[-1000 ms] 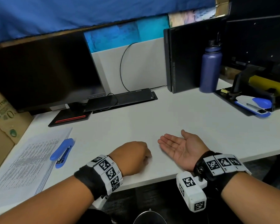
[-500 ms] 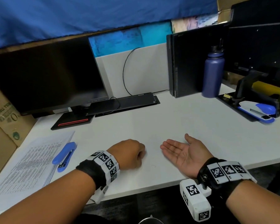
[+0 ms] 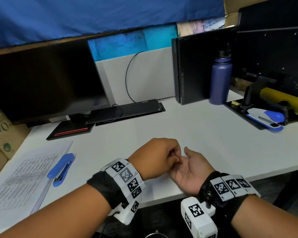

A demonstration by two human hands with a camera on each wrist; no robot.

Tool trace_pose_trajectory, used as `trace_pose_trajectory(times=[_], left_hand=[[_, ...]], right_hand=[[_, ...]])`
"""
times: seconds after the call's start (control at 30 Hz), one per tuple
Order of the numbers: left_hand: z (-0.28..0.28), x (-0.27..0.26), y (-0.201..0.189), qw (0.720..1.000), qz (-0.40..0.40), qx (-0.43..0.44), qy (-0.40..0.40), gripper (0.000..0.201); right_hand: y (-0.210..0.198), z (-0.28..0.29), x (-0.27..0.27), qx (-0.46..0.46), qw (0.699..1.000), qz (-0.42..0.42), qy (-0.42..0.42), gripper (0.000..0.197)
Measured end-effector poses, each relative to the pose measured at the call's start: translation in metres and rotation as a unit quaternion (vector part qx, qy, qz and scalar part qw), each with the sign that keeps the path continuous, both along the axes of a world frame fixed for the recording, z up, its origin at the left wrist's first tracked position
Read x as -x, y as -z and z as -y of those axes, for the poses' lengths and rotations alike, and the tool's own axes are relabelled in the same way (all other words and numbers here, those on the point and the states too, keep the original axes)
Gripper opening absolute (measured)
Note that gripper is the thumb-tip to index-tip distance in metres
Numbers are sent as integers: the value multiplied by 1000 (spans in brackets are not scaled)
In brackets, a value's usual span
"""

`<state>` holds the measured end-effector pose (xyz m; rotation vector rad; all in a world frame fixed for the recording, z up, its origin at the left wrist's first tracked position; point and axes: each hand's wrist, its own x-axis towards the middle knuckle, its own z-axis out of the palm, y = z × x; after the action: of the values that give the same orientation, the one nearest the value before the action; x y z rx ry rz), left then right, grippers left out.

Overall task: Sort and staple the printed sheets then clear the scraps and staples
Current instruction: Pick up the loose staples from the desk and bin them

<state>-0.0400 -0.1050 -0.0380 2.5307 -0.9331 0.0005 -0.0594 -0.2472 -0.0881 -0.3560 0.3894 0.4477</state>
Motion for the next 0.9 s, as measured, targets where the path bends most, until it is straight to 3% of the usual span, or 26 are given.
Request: trace_pose_trajectory(times=[0.23,0.33,0.4,0.47,0.53,0.57,0.67,0.7,0.73,0.77,0.9], left_hand=[[-66,-10,-6,988,-19,36,-148,7],[-106,-8,1,976,-40,-2,-212,9],[-130,-3,10,968,-57,16,-245,11],[-152,5,22,955,-86,76,-275,12],[-172,13,39,928,-121,175,-306,15],[-182,16,48,907,-135,233,-324,18],[-198,21,72,834,-146,365,-387,25],[-198,22,76,816,-143,392,-400,22],[-197,23,77,807,-140,411,-401,19],[-195,25,77,805,-134,422,-395,18],[-192,29,76,825,-109,420,-361,17]], right_hand=[[6,-6,0,72,997,-16,-19,55],[-2,-12,8,110,986,-22,-123,34],[-9,-18,16,160,959,25,-232,38],[-15,-27,28,233,900,115,-349,45],[-16,-41,43,339,804,220,-436,48],[-14,-49,51,407,735,272,-469,47],[9,-67,65,566,467,396,-552,42],[22,-70,66,578,406,406,-580,41],[38,-72,64,580,375,398,-604,40],[55,-73,61,579,365,381,-621,39],[128,-93,40,616,359,322,-623,38]])
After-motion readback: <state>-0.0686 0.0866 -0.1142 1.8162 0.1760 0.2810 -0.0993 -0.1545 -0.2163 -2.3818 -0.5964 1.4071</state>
